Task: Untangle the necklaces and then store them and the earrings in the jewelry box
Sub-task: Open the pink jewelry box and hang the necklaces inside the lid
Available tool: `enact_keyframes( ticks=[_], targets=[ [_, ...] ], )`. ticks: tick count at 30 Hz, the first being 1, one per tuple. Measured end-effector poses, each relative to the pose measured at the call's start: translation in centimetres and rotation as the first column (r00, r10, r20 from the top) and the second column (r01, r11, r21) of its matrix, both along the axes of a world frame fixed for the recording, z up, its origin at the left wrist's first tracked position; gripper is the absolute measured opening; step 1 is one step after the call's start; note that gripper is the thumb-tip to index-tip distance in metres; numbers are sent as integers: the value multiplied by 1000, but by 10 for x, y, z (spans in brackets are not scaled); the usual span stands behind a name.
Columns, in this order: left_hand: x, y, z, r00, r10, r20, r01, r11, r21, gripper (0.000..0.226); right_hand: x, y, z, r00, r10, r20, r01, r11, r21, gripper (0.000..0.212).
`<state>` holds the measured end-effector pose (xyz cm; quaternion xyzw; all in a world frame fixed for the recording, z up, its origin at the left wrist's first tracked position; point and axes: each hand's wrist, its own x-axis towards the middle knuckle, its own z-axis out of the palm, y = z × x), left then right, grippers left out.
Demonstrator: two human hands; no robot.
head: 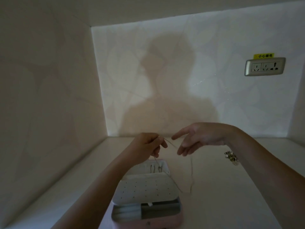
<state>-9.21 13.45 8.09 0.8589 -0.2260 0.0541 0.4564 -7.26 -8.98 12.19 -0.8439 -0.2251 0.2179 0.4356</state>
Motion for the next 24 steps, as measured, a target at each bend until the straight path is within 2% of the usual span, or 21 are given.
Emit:
enact_keyframes(
  ticks=[2, 4, 6, 10, 15, 18, 22, 24],
  targets=[
    [3, -6, 9, 1000, -10, 4, 10, 991, 135, 36, 4, 8, -11, 997, 66, -52, -64, 997, 32, 40],
    [6, -10, 16, 998, 33, 60, -47, 967, 251, 40, 7, 16, -19, 995, 91, 34, -93, 994, 51, 32],
    [10, -11, 21, 987, 90, 133, -127, 944, 303, 41, 8, 24, -24, 989, 55, 139, -70, 992, 107, 25],
    [10, -4, 27, 979, 118, 168, -168, 931, 324, 43, 9, 40, -24, 965, -12, 264, -62, 961, 271, 15],
    [12, 10, 26, 965, 204, 167, -238, 947, 215, 42, 16, 53, -16, 938, -96, 334, 9, 968, 253, 7],
    [26, 35, 8, 931, 357, 74, -364, 916, 170, 43, 18, 61, -6, 958, -78, 277, 18, 976, 215, 7],
    [51, 76, -36, 808, 574, -132, -509, 793, 336, 42, 19, 68, 7, 967, -88, 237, 43, 981, 190, 13],
    [55, 85, -55, 767, 606, -212, -513, 777, 365, 43, 20, 72, 13, 955, -118, 272, 81, 987, 141, 14]
  ],
)
